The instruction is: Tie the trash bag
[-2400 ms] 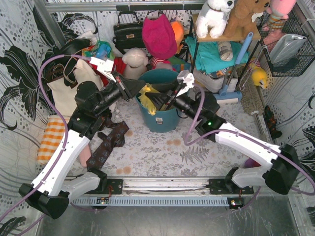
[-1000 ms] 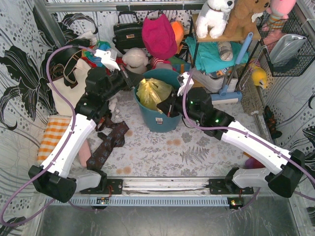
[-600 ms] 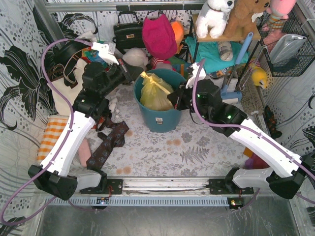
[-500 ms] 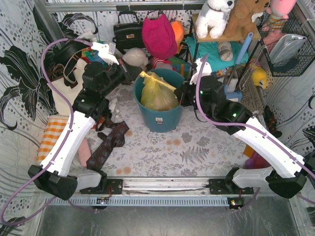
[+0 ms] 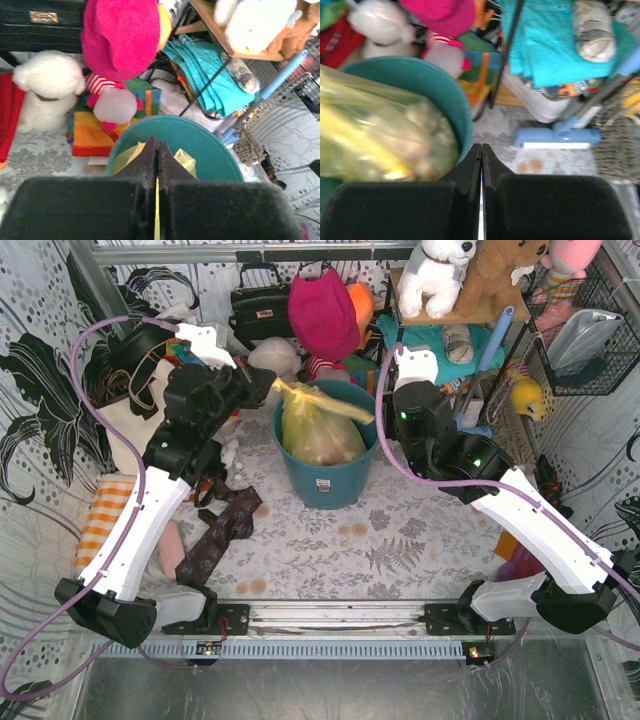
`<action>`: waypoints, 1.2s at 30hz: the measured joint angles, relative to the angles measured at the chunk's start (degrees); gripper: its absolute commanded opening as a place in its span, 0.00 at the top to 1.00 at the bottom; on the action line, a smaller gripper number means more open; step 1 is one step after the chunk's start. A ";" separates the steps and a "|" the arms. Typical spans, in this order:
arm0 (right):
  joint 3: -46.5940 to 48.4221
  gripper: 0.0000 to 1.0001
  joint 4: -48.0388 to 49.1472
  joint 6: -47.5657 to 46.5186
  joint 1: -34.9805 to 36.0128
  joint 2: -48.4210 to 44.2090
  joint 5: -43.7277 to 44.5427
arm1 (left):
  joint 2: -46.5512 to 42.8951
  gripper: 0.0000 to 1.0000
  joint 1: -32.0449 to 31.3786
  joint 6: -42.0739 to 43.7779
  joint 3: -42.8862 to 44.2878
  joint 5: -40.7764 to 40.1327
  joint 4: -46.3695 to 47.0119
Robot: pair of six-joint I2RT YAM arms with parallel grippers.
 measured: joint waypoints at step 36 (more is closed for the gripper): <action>-9.29 0.64 8.20 8.20 -8.52 5.75 -50.56 | 8.37 1.00 0.31 1.27 0.35 14.21 9.92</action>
